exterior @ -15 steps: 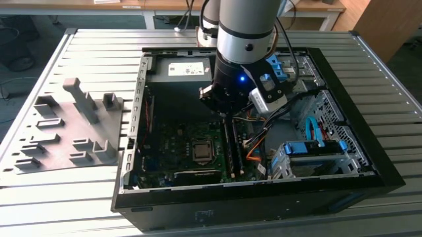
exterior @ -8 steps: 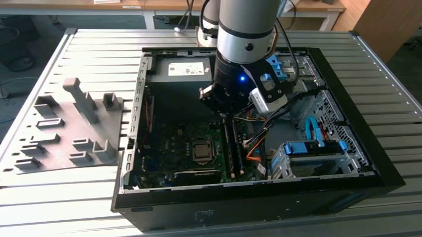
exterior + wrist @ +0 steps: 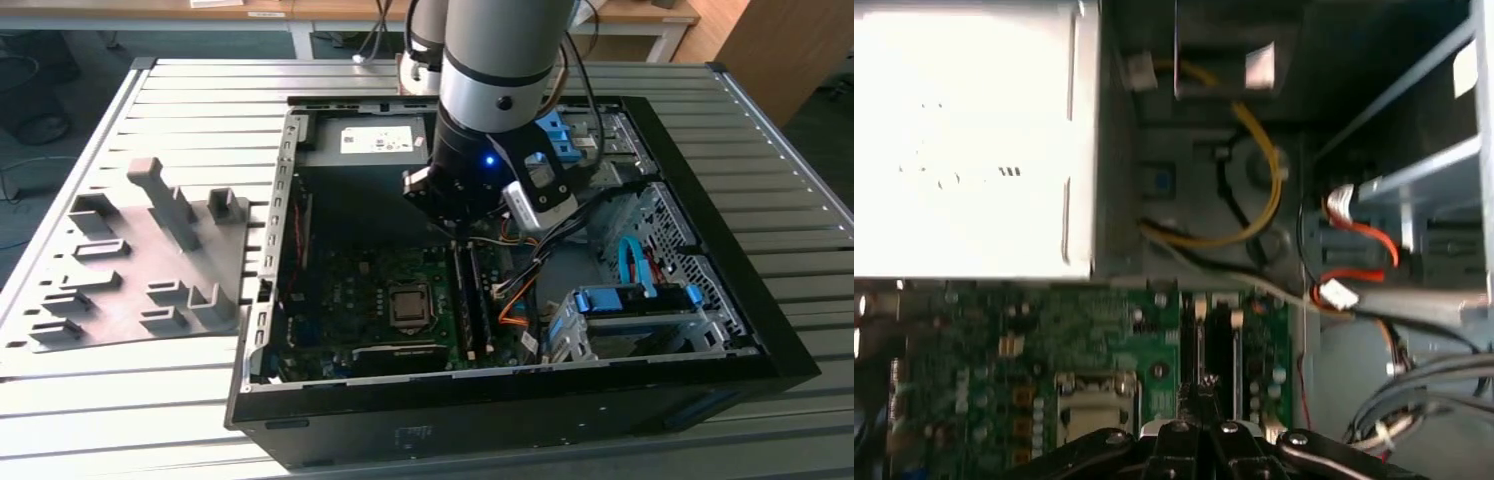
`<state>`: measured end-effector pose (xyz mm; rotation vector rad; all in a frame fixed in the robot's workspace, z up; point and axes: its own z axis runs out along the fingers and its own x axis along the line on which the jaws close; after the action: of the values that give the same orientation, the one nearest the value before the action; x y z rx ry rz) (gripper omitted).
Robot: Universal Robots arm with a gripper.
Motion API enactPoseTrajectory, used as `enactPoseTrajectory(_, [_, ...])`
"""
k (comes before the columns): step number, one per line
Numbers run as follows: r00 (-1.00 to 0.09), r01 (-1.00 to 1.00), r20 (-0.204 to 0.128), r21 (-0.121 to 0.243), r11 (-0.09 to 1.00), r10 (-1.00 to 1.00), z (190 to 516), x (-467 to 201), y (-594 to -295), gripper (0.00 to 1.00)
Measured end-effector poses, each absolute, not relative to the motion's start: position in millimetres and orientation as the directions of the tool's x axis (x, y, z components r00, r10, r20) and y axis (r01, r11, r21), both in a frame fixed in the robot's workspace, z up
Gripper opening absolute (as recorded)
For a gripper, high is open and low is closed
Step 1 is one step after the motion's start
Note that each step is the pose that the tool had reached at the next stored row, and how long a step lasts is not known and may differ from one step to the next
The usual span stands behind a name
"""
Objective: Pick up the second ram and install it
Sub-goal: 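Press down the second ram until it locks into place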
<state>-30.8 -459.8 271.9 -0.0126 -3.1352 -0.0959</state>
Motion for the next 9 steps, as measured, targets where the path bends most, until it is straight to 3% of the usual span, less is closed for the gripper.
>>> enactPoseTrajectory(9, [-1.000, 0.008, 0.005, 0.054, 0.999, 0.008, 271.8, -30.5, -459.8, 0.10])
